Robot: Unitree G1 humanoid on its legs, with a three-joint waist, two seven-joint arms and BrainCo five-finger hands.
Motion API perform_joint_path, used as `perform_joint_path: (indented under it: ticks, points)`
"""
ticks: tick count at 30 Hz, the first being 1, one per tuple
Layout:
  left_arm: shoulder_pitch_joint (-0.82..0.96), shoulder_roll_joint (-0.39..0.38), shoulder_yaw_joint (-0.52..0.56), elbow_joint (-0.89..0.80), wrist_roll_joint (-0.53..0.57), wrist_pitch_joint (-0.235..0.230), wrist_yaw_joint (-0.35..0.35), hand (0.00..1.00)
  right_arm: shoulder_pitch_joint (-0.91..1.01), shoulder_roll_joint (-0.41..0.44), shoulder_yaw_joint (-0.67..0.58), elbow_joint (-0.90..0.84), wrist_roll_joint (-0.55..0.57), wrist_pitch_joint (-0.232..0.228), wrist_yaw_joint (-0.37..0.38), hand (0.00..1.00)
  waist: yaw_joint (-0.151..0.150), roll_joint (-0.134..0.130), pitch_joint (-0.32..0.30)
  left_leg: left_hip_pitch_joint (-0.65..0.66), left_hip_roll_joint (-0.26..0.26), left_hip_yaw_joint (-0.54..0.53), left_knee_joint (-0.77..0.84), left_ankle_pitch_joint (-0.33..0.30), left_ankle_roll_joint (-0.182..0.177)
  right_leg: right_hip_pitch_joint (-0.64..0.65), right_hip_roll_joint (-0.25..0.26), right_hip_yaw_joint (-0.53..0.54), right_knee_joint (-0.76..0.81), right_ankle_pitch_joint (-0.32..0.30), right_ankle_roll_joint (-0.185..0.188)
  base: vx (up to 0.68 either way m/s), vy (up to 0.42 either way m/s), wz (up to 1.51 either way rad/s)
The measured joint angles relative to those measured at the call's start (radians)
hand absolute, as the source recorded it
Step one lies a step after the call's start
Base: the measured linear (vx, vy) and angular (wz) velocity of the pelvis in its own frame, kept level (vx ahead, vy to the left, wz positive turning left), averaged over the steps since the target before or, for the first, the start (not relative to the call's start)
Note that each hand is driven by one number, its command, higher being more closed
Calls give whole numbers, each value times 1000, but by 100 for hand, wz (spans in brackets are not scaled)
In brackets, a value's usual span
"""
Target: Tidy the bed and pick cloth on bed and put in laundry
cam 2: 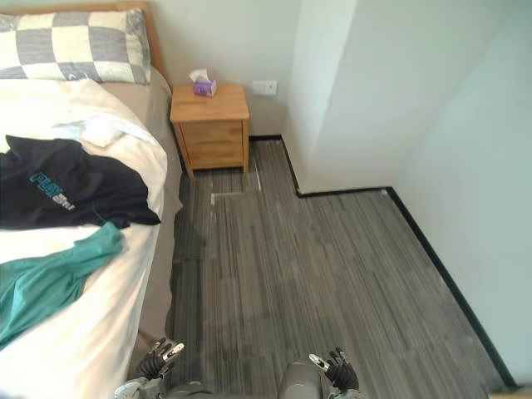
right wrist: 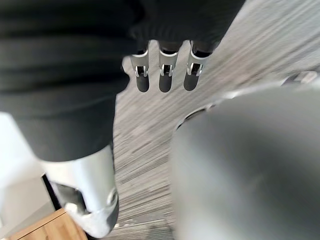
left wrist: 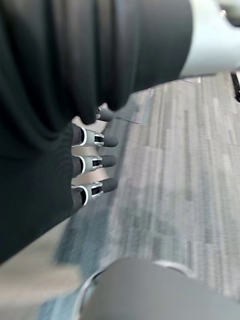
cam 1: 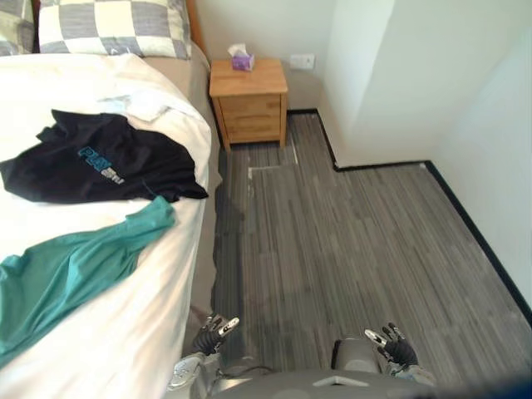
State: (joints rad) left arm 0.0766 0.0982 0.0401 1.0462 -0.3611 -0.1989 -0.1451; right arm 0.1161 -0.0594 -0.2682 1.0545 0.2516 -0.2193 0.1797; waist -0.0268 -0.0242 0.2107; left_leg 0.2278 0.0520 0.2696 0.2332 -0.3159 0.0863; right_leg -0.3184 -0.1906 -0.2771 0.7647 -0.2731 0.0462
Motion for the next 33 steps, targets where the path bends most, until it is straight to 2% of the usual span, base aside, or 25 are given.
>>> perform_joint_path:
  ticks: [1, 2, 3, 4, 5, 6, 8, 12, 13, 14, 15, 17, 20, 22, 23, 24, 25, 26, 27, 28, 29, 30, 31, 32, 33]
  points:
    - [-11, -10, 0, -1, 1, 4, 1, 0, 1, -1, -2, -15, 25, 12, 9, 0, -8, 14, 9, 18, 32, -32, -20, 3, -8, -34, 36, -34, -185, 52, -16, 409, -157, 62]
    - [-14, -13, 0, -1, 1, 9, 1, 0, 2, -1, -2, -22, 33, 16, 12, 0, -11, 20, 13, 24, 44, -39, -25, 3, -15, -41, 46, -41, -252, 84, -20, 532, -228, 68]
    - [-17, -15, 0, -2, 2, 18, 2, 0, 14, -1, -2, -31, 41, 17, 15, 0, -12, 23, 18, 40, 58, -44, -29, 1, -41, -54, 68, -39, -407, 168, -15, 565, -278, 58]
    - [-11, -11, 4, -3, 4, 23, 5, 0, 38, 11, 0, -46, 39, 16, 23, 0, -11, 7, 20, 75, 60, -45, -30, -16, -116, -41, 76, -28, -623, 274, 1, 588, -300, 57]
    - [-8, -12, 9, -2, 6, 27, 10, 0, 45, 15, -4, -49, 41, 15, 27, 0, -11, 3, 26, 96, 60, -51, -29, -24, -130, -33, 73, -16, -620, 349, -21, 613, -291, 56]
    - [-27, -28, 12, 2, 32, 42, 26, 0, 36, 0, -23, -52, 39, 15, 26, 0, -13, 46, 57, 141, 96, -62, -26, -36, -154, -32, 93, -20, -521, 374, -110, 555, -275, 30]
    - [-29, -51, 11, -3, 63, 38, 32, 0, 38, 5, -38, -76, 41, -2, 16, 0, -14, 57, 62, 157, 111, -65, -8, 47, -156, -84, 71, -20, -305, 205, -105, 551, -315, 21]
    - [-18, -66, 53, -3, 74, 39, 38, 0, 39, 1, -39, -77, 39, -4, 5, 0, -17, 77, 45, 115, 176, -133, 210, 157, -157, -56, 94, -47, -164, 30, -111, 477, -271, 4]
    - [-17, -70, 86, -4, 73, 37, 36, 0, 39, -1, -38, -77, 38, -3, -1, 0, -16, 88, 47, 26, 203, -180, 388, 279, -171, -9, 122, -52, -184, 4, -110, 407, -203, -2]
    - [-11, -73, 101, -3, 68, 34, 35, 0, 41, -3, -37, -77, 35, -4, -6, 0, -14, 93, 50, -47, 228, -208, 548, 342, -195, 45, 147, -54, -228, -3, -116, 471, -200, 2]
    - [-1, -71, 131, -9, 69, 22, 23, 0, 41, -5, -37, -78, 7, -5, -10, 0, -10, 99, 54, -186, 259, -217, 796, 233, -185, 132, 173, -59, -291, -17, -129, 394, -133, 4]
    - [12, -61, 147, -39, 67, 12, 18, 0, 43, -1, -30, -77, -19, -5, -9, 0, -3, 75, 63, -307, 252, -192, 894, 144, -176, 242, 175, -71, -356, -33, -129, 428, -121, 20]
    - [23, -70, 147, -85, 66, -16, -9, 0, 52, -3, -28, -85, -41, -5, 7, 0, 46, 65, 62, -432, 213, -62, 694, 53, -133, 379, 160, -68, -445, -38, -106, 431, -59, -3]
    - [23, -72, 147, -97, 54, -27, -16, 0, 41, 1, -29, -86, -58, -5, 17, 0, 48, 54, 59, -458, 161, 39, 448, 51, -124, 428, 130, -71, -472, -52, -87, 559, 72, 0]
    - [22, -70, 146, -97, 43, -25, -18, 0, 35, 4, -28, -83, -82, -7, 31, 0, 48, 47, 57, -452, 118, 117, 252, 98, -113, 465, 109, -78, -501, -60, -69, 610, 124, 15]
    - [19, -65, 135, -87, 29, -22, -22, 0, 36, 4, -29, -70, -81, -11, 43, 0, 48, 44, 56, -440, 83, 187, 94, 230, -55, 518, 98, -98, -545, -67, -35, 539, 125, 13]
    - [19, -62, 135, -83, 27, -22, -21, 0, 36, 4, -27, -62, -81, -11, 45, 0, 54, 39, 53, -430, 77, 206, 77, 275, -32, 536, 94, -98, -557, -67, -21, 594, 144, 32]
    - [15, -46, 127, -71, 26, -13, -20, 0, 37, 16, -25, -36, -81, -13, 53, 0, 58, 4, 20, -419, 32, 281, 52, 303, 33, 570, 56, -117, -605, -52, 18, 632, 137, 66]
    - [5, -20, 119, -71, 27, -1, -21, 0, 29, 39, -17, -32, -82, -15, 55, 0, 31, -26, 20, -459, 78, 403, 194, 294, 68, 612, 48, -151, -662, 1, 54, 515, 105, 67]
    - [4, -15, 124, -75, 20, -1, -24, 0, 13, 50, -11, -29, -82, -15, 55, 0, 40, -31, 28, -491, 106, 457, 277, 276, 65, 628, 54, -150, -674, 20, 62, 542, 111, 84]
    - [-6, -4, 136, -73, 18, 2, -19, 0, 8, 55, 5, -20, -82, -18, 55, 0, 47, -51, 16, -507, 80, 514, 203, 250, 29, 651, 36, -161, -674, 25, 61, 362, 104, 50]
    - [-4, -10, 127, -68, 18, 10, -18, 0, 13, 41, 6, -16, -83, -18, 54, 0, 43, -33, 4, -508, 70, 515, 136, 270, 37, 656, 43, -165, -657, 24, 62, 543, 231, 57]
    - [12, -29, 120, -51, 18, 19, -16, 0, 18, 25, 5, -4, -100, -17, 51, 0, 48, 2, -19, -486, 68, 529, 93, 182, 119, 662, 52, -164, -603, 4, 73, 500, 286, 57]
    - [-3, -15, 123, -39, 10, 28, 0, 0, -16, 15, 3, 20, -115, -13, 44, 0, 48, -25, -17, -461, 28, 524, 124, 127, 95, 633, -14, -167, -440, -15, 93, 544, 302, 45]
    - [-2, -14, 122, -37, 11, 34, 0, 0, -31, 10, 4, 24, -120, -11, 43, 0, 47, -24, -12, -450, 19, 513, 132, 110, 113, 600, -43, -158, -333, 0, 110, 607, 329, 51]
